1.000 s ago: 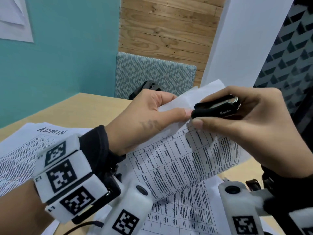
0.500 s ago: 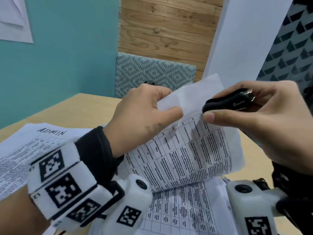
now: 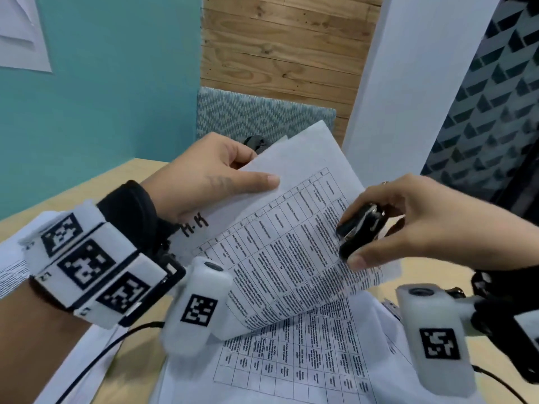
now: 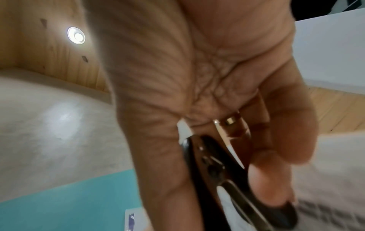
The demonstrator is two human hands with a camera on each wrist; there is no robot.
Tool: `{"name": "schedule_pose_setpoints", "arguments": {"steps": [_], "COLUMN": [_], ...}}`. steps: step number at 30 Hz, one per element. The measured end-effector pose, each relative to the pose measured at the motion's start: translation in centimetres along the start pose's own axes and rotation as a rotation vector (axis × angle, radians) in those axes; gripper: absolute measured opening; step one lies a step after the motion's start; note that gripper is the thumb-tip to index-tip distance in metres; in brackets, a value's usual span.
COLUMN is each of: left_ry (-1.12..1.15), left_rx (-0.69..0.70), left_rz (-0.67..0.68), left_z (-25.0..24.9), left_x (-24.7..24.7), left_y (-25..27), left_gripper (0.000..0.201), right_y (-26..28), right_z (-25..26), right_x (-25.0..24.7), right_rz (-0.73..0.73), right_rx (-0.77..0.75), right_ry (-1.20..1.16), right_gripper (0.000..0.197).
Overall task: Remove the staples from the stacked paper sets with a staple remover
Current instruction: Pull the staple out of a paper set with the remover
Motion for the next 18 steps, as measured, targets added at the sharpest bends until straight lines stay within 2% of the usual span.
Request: {"name": "schedule_pose_setpoints", "arguments": {"steps": [5,8,10,12,18], "left_ry": [0.012,0.048,0.074,0.085,0.122], "left_rx": [0.004,0.006,0.001,0.017,0.103], "left_rz": [0.066,0.108,0.141,0.162,0.235], "left_z": [-0.7,-1.2,-1.4,-1.7,-3.0], "left_x": [0.4,0.7,1.0,1.2,1.8], "left_y": [0.4,0.7,1.0,1.2,1.8], "left_gripper": [0.032,0.025,0.021,0.019,0.022], "right_y": [0.0,-0.3,-0.4,-0.5,-0.3], "right_z": [-0.9,-0.8,-0.4,0.1,1.1], "right_x": [-2.6,-1.1,0.2,0.9,1.7], "right_rz": [-0.053,0.068,0.164,0.195,0.230], "right_rx": [-0.108,-0.180,-0.190,-0.192,-0.258], "right_ry": [-0.201,-0.390,-0.525,-0.623,-0.629], "right_gripper": [0.055,0.056,0.051,0.042,0.047]}}
Point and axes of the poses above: each hand's wrist, its own y-axis away from the middle knuckle, its own x-axis out of the palm, z = x × y, the point moved 9 cm from there along -y, towards the middle knuckle, and after that the axes turned 2 degrees about -x, right-handed, at the moved point
